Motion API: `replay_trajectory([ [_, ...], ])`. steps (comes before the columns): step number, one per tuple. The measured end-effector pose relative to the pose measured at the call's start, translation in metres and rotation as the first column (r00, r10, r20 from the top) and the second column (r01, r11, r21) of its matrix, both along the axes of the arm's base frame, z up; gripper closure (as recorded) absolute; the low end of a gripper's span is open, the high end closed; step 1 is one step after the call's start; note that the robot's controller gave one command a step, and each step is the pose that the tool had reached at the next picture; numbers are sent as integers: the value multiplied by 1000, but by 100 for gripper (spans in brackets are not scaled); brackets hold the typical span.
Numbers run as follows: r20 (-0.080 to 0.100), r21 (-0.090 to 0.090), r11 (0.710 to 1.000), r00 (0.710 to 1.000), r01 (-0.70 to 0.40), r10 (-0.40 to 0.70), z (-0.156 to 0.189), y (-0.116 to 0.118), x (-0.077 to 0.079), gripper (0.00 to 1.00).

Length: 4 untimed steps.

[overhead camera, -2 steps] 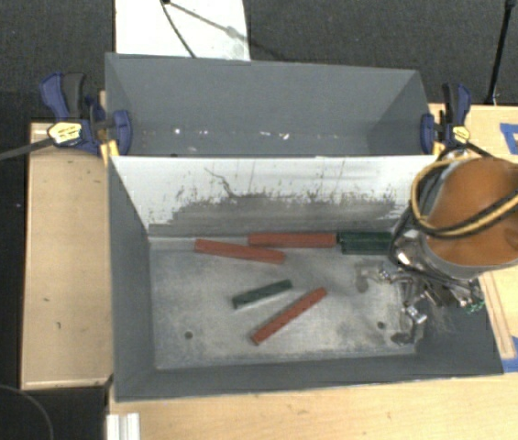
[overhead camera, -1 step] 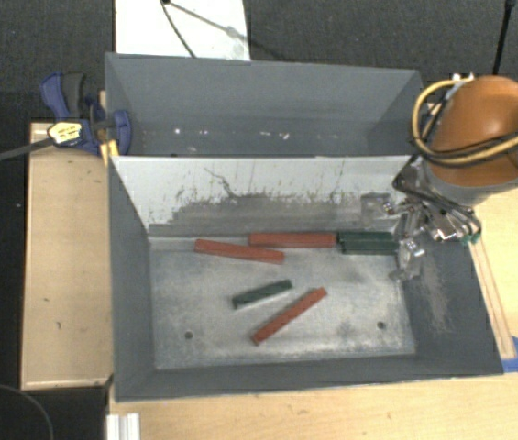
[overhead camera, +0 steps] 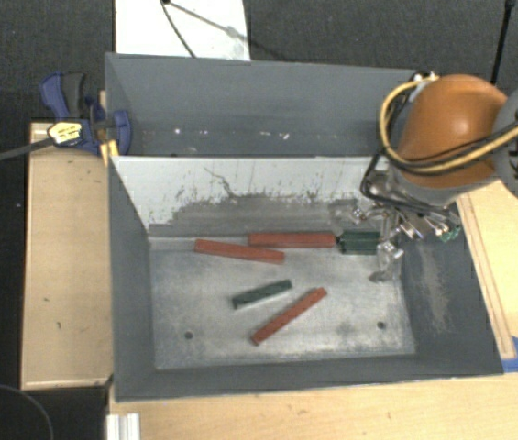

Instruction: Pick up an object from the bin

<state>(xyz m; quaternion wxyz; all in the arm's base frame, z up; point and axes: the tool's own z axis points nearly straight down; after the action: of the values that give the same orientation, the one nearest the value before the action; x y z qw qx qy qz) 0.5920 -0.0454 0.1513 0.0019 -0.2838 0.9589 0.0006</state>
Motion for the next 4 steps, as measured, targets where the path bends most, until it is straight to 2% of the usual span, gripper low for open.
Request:
replay_trajectory([
  [1,-5,2,1000,1000,-13,13,-43,65,-6,0],
  [2,3,0,932,932,-364,364,-9,115,-28,0],
  [3,-4,0,982,982,-191,191,-71,156,-39,0],
  [4,-1,-1,982,982,-190,190,-70,154,-38,100],
])
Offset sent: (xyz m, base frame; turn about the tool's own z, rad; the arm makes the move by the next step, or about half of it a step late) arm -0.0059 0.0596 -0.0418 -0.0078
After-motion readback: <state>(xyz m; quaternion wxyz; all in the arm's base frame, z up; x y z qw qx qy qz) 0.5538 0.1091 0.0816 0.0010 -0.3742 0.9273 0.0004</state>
